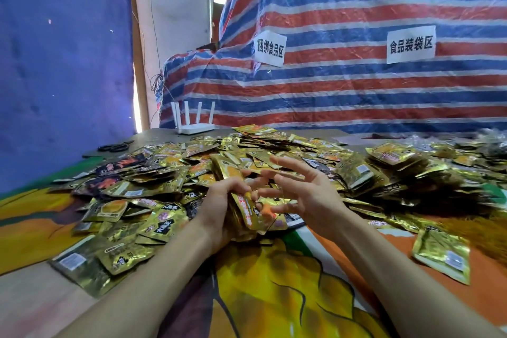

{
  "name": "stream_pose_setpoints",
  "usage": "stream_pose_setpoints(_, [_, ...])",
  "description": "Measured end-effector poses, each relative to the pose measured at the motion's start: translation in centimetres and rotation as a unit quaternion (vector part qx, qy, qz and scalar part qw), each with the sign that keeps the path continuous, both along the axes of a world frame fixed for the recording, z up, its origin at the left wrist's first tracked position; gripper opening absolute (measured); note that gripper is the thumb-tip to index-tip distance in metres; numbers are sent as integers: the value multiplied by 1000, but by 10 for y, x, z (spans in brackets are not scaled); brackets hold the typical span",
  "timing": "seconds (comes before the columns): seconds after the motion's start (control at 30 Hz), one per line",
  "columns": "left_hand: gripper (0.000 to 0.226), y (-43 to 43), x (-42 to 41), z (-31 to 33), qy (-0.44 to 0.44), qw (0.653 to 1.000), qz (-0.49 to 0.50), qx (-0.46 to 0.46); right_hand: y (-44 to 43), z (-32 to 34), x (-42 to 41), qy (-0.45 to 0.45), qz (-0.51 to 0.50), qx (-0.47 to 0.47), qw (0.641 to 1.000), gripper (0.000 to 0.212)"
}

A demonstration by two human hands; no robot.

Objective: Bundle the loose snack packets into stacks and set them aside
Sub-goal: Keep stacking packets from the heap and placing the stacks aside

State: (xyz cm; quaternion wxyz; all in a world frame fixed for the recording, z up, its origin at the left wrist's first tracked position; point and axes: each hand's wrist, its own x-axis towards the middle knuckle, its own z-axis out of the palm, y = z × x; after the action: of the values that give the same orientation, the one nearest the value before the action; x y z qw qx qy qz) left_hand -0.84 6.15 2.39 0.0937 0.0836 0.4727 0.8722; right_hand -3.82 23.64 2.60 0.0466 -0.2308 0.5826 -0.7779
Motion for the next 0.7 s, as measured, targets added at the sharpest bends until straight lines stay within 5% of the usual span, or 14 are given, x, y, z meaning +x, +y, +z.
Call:
stream_pose_setpoints(0.17, [9, -4, -9, 3, 0, 973, 227, 38, -14, -5, 11, 24, -50, 50, 997, 54])
stream_pose_setpoints(0.3, [42, -8, -12, 6, -23, 951, 302, 57, -36, -13, 26, 105, -72, 116, 985, 54])
stream_pose_setpoints(0.43, [38, -5, -12, 6, -49, 939, 338, 32, -53, -19, 34, 229, -128, 183, 947, 56])
stream_pose_setpoints(0.7, [55, -3, -7, 2, -40, 993, 73, 82, -57, -29, 28, 249, -166, 178, 937, 56])
